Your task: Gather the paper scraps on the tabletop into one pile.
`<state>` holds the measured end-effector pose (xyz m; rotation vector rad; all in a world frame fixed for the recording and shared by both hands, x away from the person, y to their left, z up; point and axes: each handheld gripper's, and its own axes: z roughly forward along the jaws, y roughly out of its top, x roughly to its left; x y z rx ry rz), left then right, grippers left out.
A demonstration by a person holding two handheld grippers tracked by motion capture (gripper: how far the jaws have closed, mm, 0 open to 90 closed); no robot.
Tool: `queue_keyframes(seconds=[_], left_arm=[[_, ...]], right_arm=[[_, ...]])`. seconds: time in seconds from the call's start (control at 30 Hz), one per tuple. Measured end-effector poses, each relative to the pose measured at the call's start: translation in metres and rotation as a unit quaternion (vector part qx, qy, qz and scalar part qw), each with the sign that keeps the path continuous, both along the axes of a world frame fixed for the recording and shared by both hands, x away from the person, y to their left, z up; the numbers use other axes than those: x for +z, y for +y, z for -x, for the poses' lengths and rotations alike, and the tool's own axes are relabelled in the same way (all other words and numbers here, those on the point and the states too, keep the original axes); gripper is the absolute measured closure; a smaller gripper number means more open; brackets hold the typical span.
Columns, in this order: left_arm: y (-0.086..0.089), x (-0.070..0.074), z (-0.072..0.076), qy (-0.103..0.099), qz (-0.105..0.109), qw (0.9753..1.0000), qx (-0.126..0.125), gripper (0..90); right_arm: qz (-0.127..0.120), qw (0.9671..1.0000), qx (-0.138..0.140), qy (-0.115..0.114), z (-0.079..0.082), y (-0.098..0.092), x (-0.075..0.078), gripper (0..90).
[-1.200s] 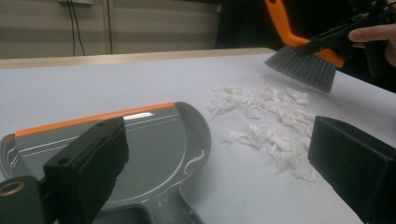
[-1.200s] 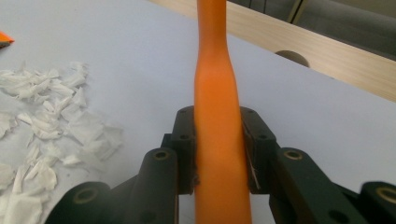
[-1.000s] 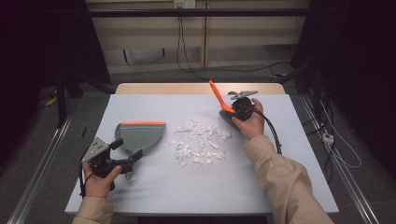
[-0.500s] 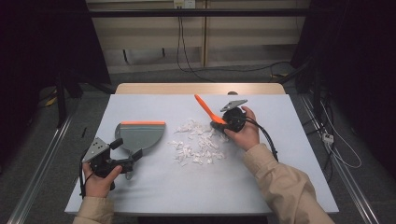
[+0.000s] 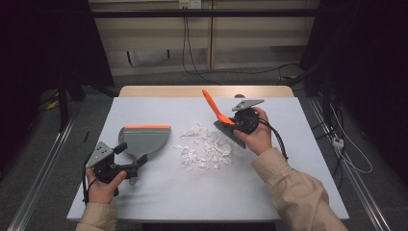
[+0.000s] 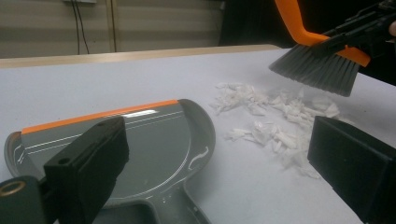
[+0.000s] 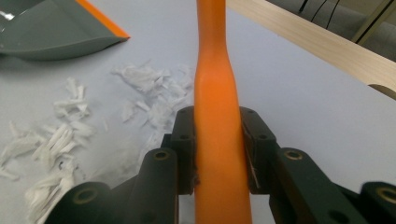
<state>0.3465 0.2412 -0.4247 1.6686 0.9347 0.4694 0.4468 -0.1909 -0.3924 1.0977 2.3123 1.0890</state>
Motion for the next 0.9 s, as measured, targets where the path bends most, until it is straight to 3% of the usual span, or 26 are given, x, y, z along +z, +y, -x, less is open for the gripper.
queue_keyframes(seconds=[0.27,0.4,0.53,0.7,0.77,0.9], left_arm=[[0.000,-0.001,-0.001,0.001,-0.004,1.0000,0.000,4.9],[0.001,-0.001,-0.001,0.001,-0.004,1.0000,0.004,4.9],[0.001,-0.002,-0.001,0.002,-0.006,1.0000,0.004,4.9],[0.003,-0.003,-0.001,0.004,-0.008,0.9999,0.005,4.9],[0.003,-0.004,-0.001,0.004,-0.009,0.9999,0.006,4.9],[0.004,-0.004,-0.001,0.003,-0.011,0.9999,0.007,4.9]], right_arm=[[0.011,0.9998,-0.011,-0.013,-0.027,0.004,-0.009,71.1],[0.007,0.9999,-0.009,-0.007,-0.042,0.009,-0.017,71.1],[0.043,0.9990,0.002,-0.010,-0.051,0.018,-0.025,71.1],[0.035,0.9989,0.032,0.002,-0.048,0.028,-0.029,70.8],[0.045,0.9980,0.044,0.003,-0.044,0.030,-0.028,70.8],[0.035,0.9965,0.075,0.016,-0.033,0.034,-0.025,70.9]])
